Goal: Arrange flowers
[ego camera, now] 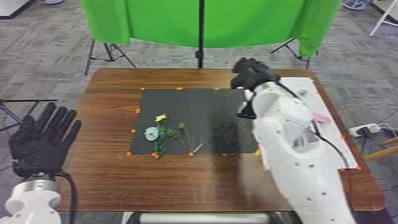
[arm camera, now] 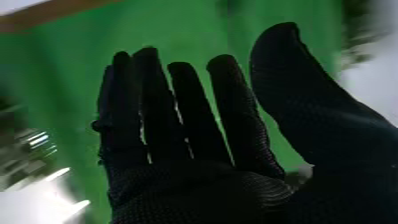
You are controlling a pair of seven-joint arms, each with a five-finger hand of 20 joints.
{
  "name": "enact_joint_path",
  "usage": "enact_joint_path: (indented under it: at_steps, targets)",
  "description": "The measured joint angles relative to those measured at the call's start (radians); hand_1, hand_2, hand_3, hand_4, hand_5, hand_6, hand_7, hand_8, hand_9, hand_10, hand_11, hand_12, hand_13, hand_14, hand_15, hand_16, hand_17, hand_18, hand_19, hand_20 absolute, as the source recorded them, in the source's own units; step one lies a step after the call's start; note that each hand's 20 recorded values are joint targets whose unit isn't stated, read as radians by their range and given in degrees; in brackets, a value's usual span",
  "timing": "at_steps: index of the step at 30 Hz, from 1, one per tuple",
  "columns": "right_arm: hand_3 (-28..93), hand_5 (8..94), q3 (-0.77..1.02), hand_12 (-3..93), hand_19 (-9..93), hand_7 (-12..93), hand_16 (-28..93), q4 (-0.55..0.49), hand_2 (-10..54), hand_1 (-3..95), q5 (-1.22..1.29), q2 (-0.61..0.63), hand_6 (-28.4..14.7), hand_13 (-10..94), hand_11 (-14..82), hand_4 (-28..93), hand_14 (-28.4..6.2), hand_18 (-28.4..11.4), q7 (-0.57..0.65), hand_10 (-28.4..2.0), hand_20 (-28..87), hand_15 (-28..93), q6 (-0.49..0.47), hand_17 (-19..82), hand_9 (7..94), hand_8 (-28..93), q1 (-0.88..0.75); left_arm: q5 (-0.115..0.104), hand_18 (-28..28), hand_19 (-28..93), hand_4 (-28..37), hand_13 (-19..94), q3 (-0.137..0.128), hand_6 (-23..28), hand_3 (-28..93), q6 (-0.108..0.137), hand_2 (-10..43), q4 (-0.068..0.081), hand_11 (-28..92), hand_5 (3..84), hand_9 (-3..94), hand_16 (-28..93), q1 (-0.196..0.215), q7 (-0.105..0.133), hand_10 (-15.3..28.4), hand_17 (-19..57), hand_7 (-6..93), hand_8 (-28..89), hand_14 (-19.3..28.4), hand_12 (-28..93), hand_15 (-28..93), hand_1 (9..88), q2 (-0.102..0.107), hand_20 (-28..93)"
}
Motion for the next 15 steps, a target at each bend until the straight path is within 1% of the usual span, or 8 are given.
enact_joint_path:
  at_steps: [3, 6, 8, 10, 15]
  targets:
    - [82, 45.8, 0.097, 14.1, 73, 10, 16, -0.01, -9.5, 44.3, 0.001, 0.105, -6.9, 37, 6.8, -28, -17.4, -22.0, 0.012, -18.6, 32, 21, 0.002, 21, 41.7, -10, -0.062, 0.0, 12.8, 32, -28.3, 34, -0.006, 8.2, 79, 0.0, 16.2, -0.001, 18, 45.9, 40.7, -3, 0.008, 0.002, 14.1, -4.4, 11.3, -9, 12.9, 9, 23, 24.1, -0.001, 13]
    - [82, 44.9, 0.193, 14.1, 73, 10, 17, -0.01, -9.5, 44.1, 0.02, 0.179, -7.0, 36, 7.0, -28, -17.6, -22.0, 0.043, -18.6, 32, 21, -0.006, 20, 41.1, -10, -0.13, 0.0, 12.8, 32, -28.3, 34, -0.006, 8.2, 79, 0.0, 16.2, -0.001, 18, 45.9, 40.7, -3, 0.009, 0.003, 14.0, -4.4, 11.3, -9, 12.9, 9, 23, 24.1, -0.002, 13]
    - [82, 44.6, 0.246, 13.9, 73, 10, 17, -0.006, -9.5, 43.7, 0.051, 0.209, -6.9, 36, 6.8, -28, -17.7, -21.9, 0.092, -18.6, 32, 21, -0.012, 20, 39.9, -10, -0.165, 0.0, 12.8, 32, -28.3, 34, -0.006, 8.2, 79, 0.0, 16.3, -0.002, 18, 45.9, 40.7, -3, 0.009, 0.003, 14.1, -4.4, 11.2, -9, 12.8, 9, 23, 24.1, -0.003, 13]
    - [81, 43.1, 0.273, 13.9, 71, 10, 17, 0.011, -9.5, 42.9, 0.063, 0.232, -6.8, 33, 6.6, -28, -17.5, -21.7, 0.13, -18.3, 31, 20, -0.012, 18, 37.6, -9, -0.184, 0.0, 12.8, 32, -28.3, 34, -0.006, 8.1, 79, 0.001, 16.3, -0.003, 18, 45.9, 40.7, -3, 0.01, 0.004, 14.0, -4.4, 11.3, -9, 12.8, 10, 23, 24.1, -0.004, 13]
    - [82, 42.5, 0.279, 13.5, 71, 10, 18, 0.107, -9.5, 42.8, 0.048, 0.257, -6.6, 34, 5.9, -28, -17.1, -21.7, 0.123, -17.8, 32, 19, -0.012, 18, 36.4, -10, -0.177, 0.0, 12.8, 32, -28.3, 34, -0.004, 8.1, 79, 0.001, 16.3, -0.003, 18, 46.0, 40.7, -3, 0.01, 0.007, 14.0, -4.4, 11.4, -10, 12.8, 10, 23, 24.1, -0.007, 13]
